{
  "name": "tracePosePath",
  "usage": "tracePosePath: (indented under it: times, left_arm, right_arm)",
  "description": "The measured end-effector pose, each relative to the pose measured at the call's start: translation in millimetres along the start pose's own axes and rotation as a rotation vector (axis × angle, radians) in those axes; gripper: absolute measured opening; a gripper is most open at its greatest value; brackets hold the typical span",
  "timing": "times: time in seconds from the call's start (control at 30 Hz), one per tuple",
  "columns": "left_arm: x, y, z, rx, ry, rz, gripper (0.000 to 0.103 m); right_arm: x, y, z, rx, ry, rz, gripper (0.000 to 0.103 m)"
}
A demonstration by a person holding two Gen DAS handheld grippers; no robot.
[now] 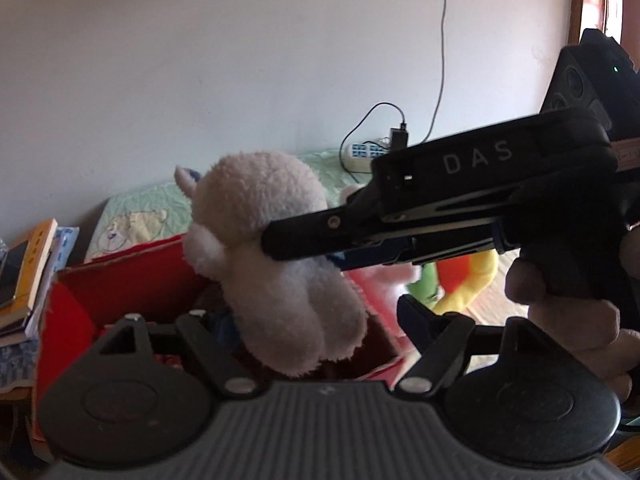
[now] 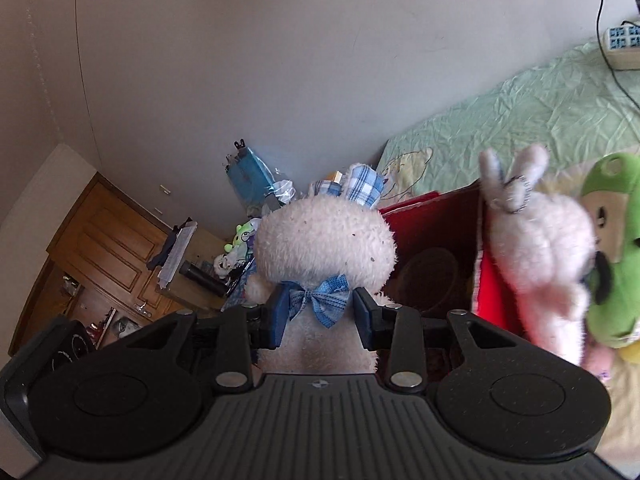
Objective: Organize objects
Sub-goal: 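Lift the bunny and carry it with the right gripper into the red box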
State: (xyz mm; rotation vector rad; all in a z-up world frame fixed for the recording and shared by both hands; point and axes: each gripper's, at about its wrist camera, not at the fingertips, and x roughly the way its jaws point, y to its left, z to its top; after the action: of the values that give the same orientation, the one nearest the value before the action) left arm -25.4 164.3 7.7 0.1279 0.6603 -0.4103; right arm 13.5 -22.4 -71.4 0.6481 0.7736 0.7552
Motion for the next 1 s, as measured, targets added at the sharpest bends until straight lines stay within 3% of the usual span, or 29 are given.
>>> tracePosePath:
  times: [0.27,0.53,0.67,1.0]
  left_arm:
    - [9,88,-31,-0.020,0.103,0.038,0.079]
    - [32,147,-46,-0.043,0.192,0.075,0.079]
    - [38,162,-50,-0.063,0.207,0.079,0.078]
    - [36,144,-52,-0.018,0.241,0.162,0.078]
  right_arm:
    - [82,17,-15,0.064,0.061,-0.011,0.037]
    - [139,21,-21,0.159,0.135,-0.023,0.037]
    - [153,15,-18,0.216,0.190,-0.017,0.037]
    - [162,-1,-16,0.375,0.253,-0.031,0.037]
